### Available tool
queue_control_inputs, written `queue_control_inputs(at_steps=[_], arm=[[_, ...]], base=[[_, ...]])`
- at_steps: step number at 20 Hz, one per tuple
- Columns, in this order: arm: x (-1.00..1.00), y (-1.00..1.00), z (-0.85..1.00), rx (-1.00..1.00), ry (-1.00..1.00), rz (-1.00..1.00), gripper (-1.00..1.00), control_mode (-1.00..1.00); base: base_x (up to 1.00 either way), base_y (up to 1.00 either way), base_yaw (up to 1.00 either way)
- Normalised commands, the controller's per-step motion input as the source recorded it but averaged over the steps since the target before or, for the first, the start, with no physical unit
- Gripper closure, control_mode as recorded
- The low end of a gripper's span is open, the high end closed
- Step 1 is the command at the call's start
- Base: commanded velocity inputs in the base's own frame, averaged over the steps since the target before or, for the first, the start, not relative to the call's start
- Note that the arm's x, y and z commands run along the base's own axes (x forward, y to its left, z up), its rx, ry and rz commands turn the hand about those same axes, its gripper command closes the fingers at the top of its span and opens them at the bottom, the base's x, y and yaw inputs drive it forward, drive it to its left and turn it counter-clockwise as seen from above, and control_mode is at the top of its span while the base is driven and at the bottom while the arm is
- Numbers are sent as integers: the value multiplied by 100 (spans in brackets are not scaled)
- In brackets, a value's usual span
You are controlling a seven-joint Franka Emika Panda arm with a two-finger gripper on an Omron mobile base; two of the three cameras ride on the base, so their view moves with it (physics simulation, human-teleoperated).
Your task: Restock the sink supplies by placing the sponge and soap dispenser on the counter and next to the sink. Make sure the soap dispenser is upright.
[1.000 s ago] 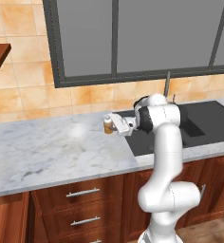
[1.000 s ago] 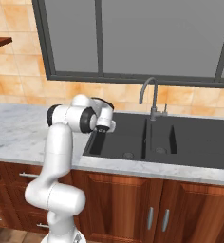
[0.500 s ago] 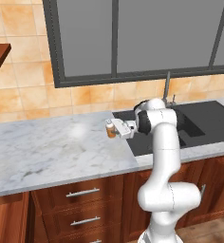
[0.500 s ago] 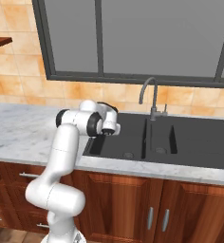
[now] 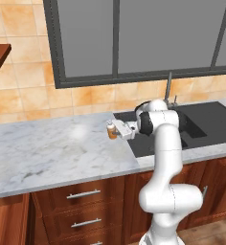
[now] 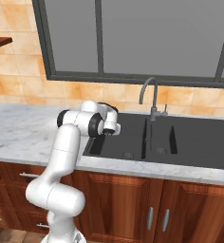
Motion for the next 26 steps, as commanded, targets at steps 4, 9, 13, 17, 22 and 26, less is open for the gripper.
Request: queue_control_inputs(at_steps=[4, 9, 13, 17, 22, 26], arm=[[0, -32, -18, 0, -3, 0, -100, -100], [0, -20, 0, 0, 0, 0, -100, -100], [0, -1, 0, 0, 0, 0, -100, -100], [0, 0, 2, 0, 0, 0, -100, -100], [0, -6, 38, 0, 0, -4, -100, -100], [-2, -5, 59, 0, 0, -8, -100, -100]], base=[[0, 0, 0], [0, 0, 0], [0, 0, 0], [0, 0, 0], [0, 0, 0], [0, 0, 0]])
